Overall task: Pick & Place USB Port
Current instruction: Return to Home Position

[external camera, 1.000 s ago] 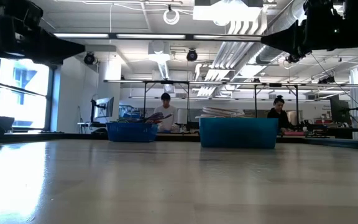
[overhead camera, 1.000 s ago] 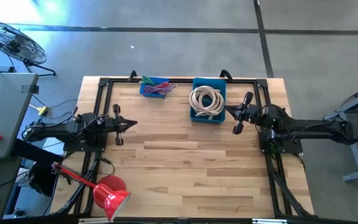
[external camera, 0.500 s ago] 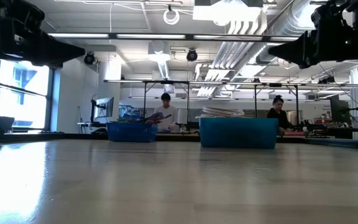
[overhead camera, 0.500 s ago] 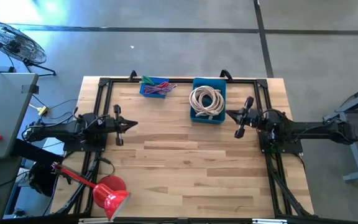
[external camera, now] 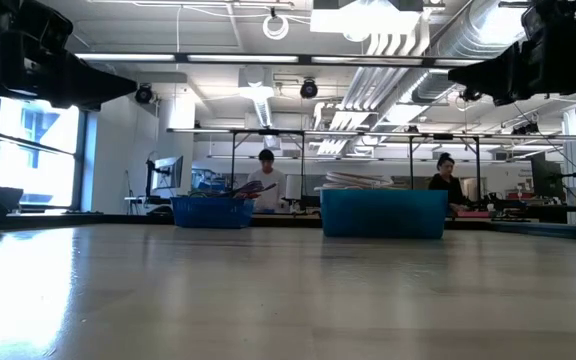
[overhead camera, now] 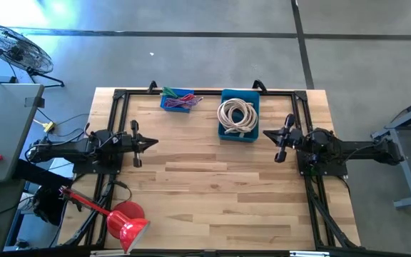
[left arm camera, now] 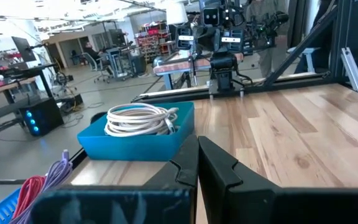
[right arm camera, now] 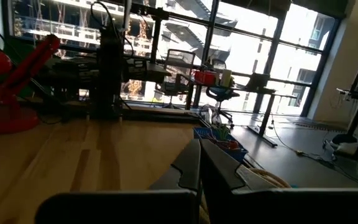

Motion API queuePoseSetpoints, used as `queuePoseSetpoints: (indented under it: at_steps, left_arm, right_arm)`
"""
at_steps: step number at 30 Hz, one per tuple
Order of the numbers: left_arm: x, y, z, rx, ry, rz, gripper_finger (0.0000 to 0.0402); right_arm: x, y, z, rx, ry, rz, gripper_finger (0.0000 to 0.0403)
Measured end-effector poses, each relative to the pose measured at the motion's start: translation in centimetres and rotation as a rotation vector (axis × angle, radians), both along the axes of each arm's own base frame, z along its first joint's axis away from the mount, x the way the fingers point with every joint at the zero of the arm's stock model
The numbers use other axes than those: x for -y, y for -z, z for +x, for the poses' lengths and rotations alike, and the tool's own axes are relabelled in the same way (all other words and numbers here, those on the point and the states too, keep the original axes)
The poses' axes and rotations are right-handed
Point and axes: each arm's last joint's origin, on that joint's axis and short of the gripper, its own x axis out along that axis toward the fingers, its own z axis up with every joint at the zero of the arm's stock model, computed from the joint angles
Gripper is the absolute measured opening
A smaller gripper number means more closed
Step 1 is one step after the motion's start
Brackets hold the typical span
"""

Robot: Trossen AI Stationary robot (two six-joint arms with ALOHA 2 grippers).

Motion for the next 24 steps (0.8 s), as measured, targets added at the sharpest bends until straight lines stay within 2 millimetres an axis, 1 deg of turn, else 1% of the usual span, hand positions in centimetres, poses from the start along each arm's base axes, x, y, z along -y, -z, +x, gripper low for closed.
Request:
queuePoseSetpoints:
  at_steps: [5, 11, 17, 24]
  left_arm:
    - [0.0, 0.0, 0.0, 0.0, -0.004, 0.0, 0.0]
    - [0.0, 0.0, 0.0, 0.001, -0.011, -0.005, 0.0]
    - [0.0, 0.0, 0.0, 0.001, -0.011, -0.005, 0.0]
    - [0.0, 0.0, 0.0, 0.001, -0.015, -0.024, 0.0]
  right_arm:
    - [-0.5, -0.1, -0.3, 0.015, -0.112, -0.011, 0.0]
    - [-0.8, 0.4, -0.2, -0.035, -0.146, -0.005, 0.0]
    - [-1.4, 0.4, -0.2, -0.036, -0.206, -0.009, 0.0]
    - [-1.8, 0.5, -0.2, -0.061, -0.197, -0.037, 0.0]
